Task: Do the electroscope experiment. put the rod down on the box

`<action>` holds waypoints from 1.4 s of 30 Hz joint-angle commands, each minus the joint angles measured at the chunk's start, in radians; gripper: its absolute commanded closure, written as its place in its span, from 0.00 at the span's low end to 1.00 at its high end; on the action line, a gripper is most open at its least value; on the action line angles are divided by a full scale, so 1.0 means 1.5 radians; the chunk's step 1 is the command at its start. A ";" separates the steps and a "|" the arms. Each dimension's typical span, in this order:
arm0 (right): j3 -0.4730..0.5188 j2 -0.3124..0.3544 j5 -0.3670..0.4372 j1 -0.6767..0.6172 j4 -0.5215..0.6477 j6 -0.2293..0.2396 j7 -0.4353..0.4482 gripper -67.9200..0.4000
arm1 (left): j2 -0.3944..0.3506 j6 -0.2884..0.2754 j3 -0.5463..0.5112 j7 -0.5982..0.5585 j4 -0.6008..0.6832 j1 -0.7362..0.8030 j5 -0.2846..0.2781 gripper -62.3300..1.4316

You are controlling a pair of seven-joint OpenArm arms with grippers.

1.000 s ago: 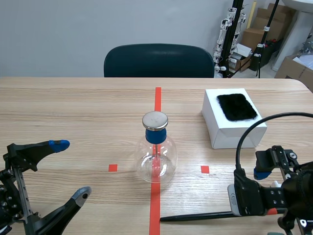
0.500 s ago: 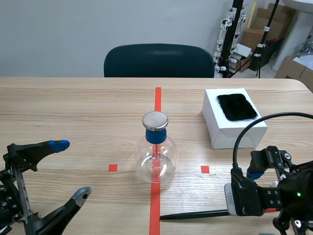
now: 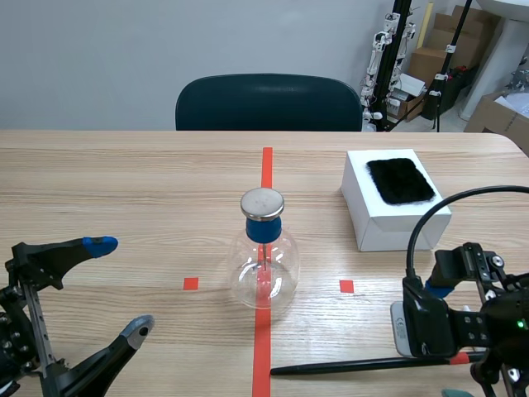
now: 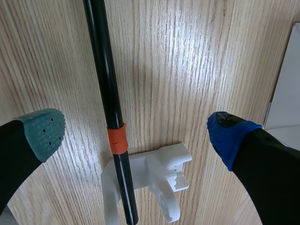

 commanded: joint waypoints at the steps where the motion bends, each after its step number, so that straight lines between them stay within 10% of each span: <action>1: 0.001 0.009 -0.001 0.008 0.005 0.005 -0.005 0.08 | -0.008 -0.002 -0.002 -0.012 0.011 -0.004 -0.009 0.00; 42: 0.001 0.009 -0.018 0.008 0.005 0.005 -0.005 0.08 | -0.008 -0.002 -0.002 -0.012 0.011 -0.004 -0.009 0.00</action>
